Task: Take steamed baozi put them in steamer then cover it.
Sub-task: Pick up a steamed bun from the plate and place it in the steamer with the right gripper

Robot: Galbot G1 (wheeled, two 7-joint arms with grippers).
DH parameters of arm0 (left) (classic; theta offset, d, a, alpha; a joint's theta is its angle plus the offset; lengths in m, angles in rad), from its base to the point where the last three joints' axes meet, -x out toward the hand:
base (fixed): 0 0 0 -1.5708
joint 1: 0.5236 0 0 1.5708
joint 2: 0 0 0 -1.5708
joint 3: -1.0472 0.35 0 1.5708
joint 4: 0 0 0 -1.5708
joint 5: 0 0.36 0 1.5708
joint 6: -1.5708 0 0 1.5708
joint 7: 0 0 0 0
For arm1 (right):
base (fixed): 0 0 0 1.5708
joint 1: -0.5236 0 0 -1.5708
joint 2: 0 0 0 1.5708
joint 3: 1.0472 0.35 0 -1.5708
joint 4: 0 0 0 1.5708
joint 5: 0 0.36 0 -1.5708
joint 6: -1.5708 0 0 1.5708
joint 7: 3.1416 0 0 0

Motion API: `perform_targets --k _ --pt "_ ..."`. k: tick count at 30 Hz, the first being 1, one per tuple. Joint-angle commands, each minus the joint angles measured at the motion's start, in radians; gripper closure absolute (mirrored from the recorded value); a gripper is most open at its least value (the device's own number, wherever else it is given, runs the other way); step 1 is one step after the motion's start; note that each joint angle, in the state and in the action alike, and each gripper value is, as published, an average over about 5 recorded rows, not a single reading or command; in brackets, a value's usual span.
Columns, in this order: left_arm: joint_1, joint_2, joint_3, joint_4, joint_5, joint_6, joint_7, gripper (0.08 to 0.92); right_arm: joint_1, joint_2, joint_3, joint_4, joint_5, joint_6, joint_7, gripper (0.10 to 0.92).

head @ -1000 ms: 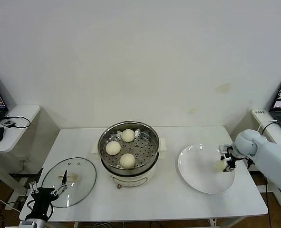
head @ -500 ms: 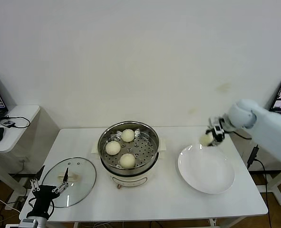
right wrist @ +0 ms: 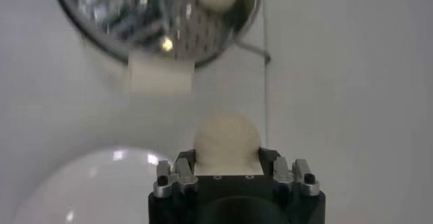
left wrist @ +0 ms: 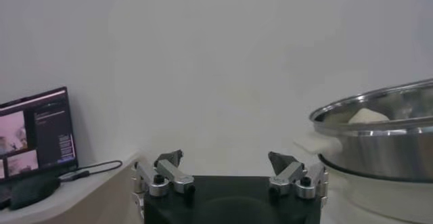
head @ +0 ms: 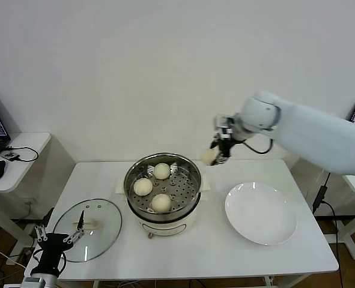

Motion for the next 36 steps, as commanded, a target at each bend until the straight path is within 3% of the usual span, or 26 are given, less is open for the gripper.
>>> perform_targets --k 1,30,33,36 --pt "0.002 -0.007 -0.005 -0.003 0.003 -0.001 -0.001 0.177 0.013 0.244 -0.078 -0.047 0.193 -0.135 0.118 0.431" --pt "-0.008 -0.019 -0.004 0.0 0.0 -0.003 -0.001 0.177 -0.151 0.312 -0.093 -0.175 0.014 -0.14 0.136 0.431" --pt "-0.009 -0.019 -0.004 0.001 0.0 -0.002 -0.001 0.177 -0.152 0.308 -0.088 -0.17 0.013 -0.14 0.135 0.415" --pt "-0.01 -0.018 -0.004 0.001 0.0 -0.001 -0.001 0.177 -0.143 0.298 -0.077 -0.156 0.016 -0.141 0.131 0.349"
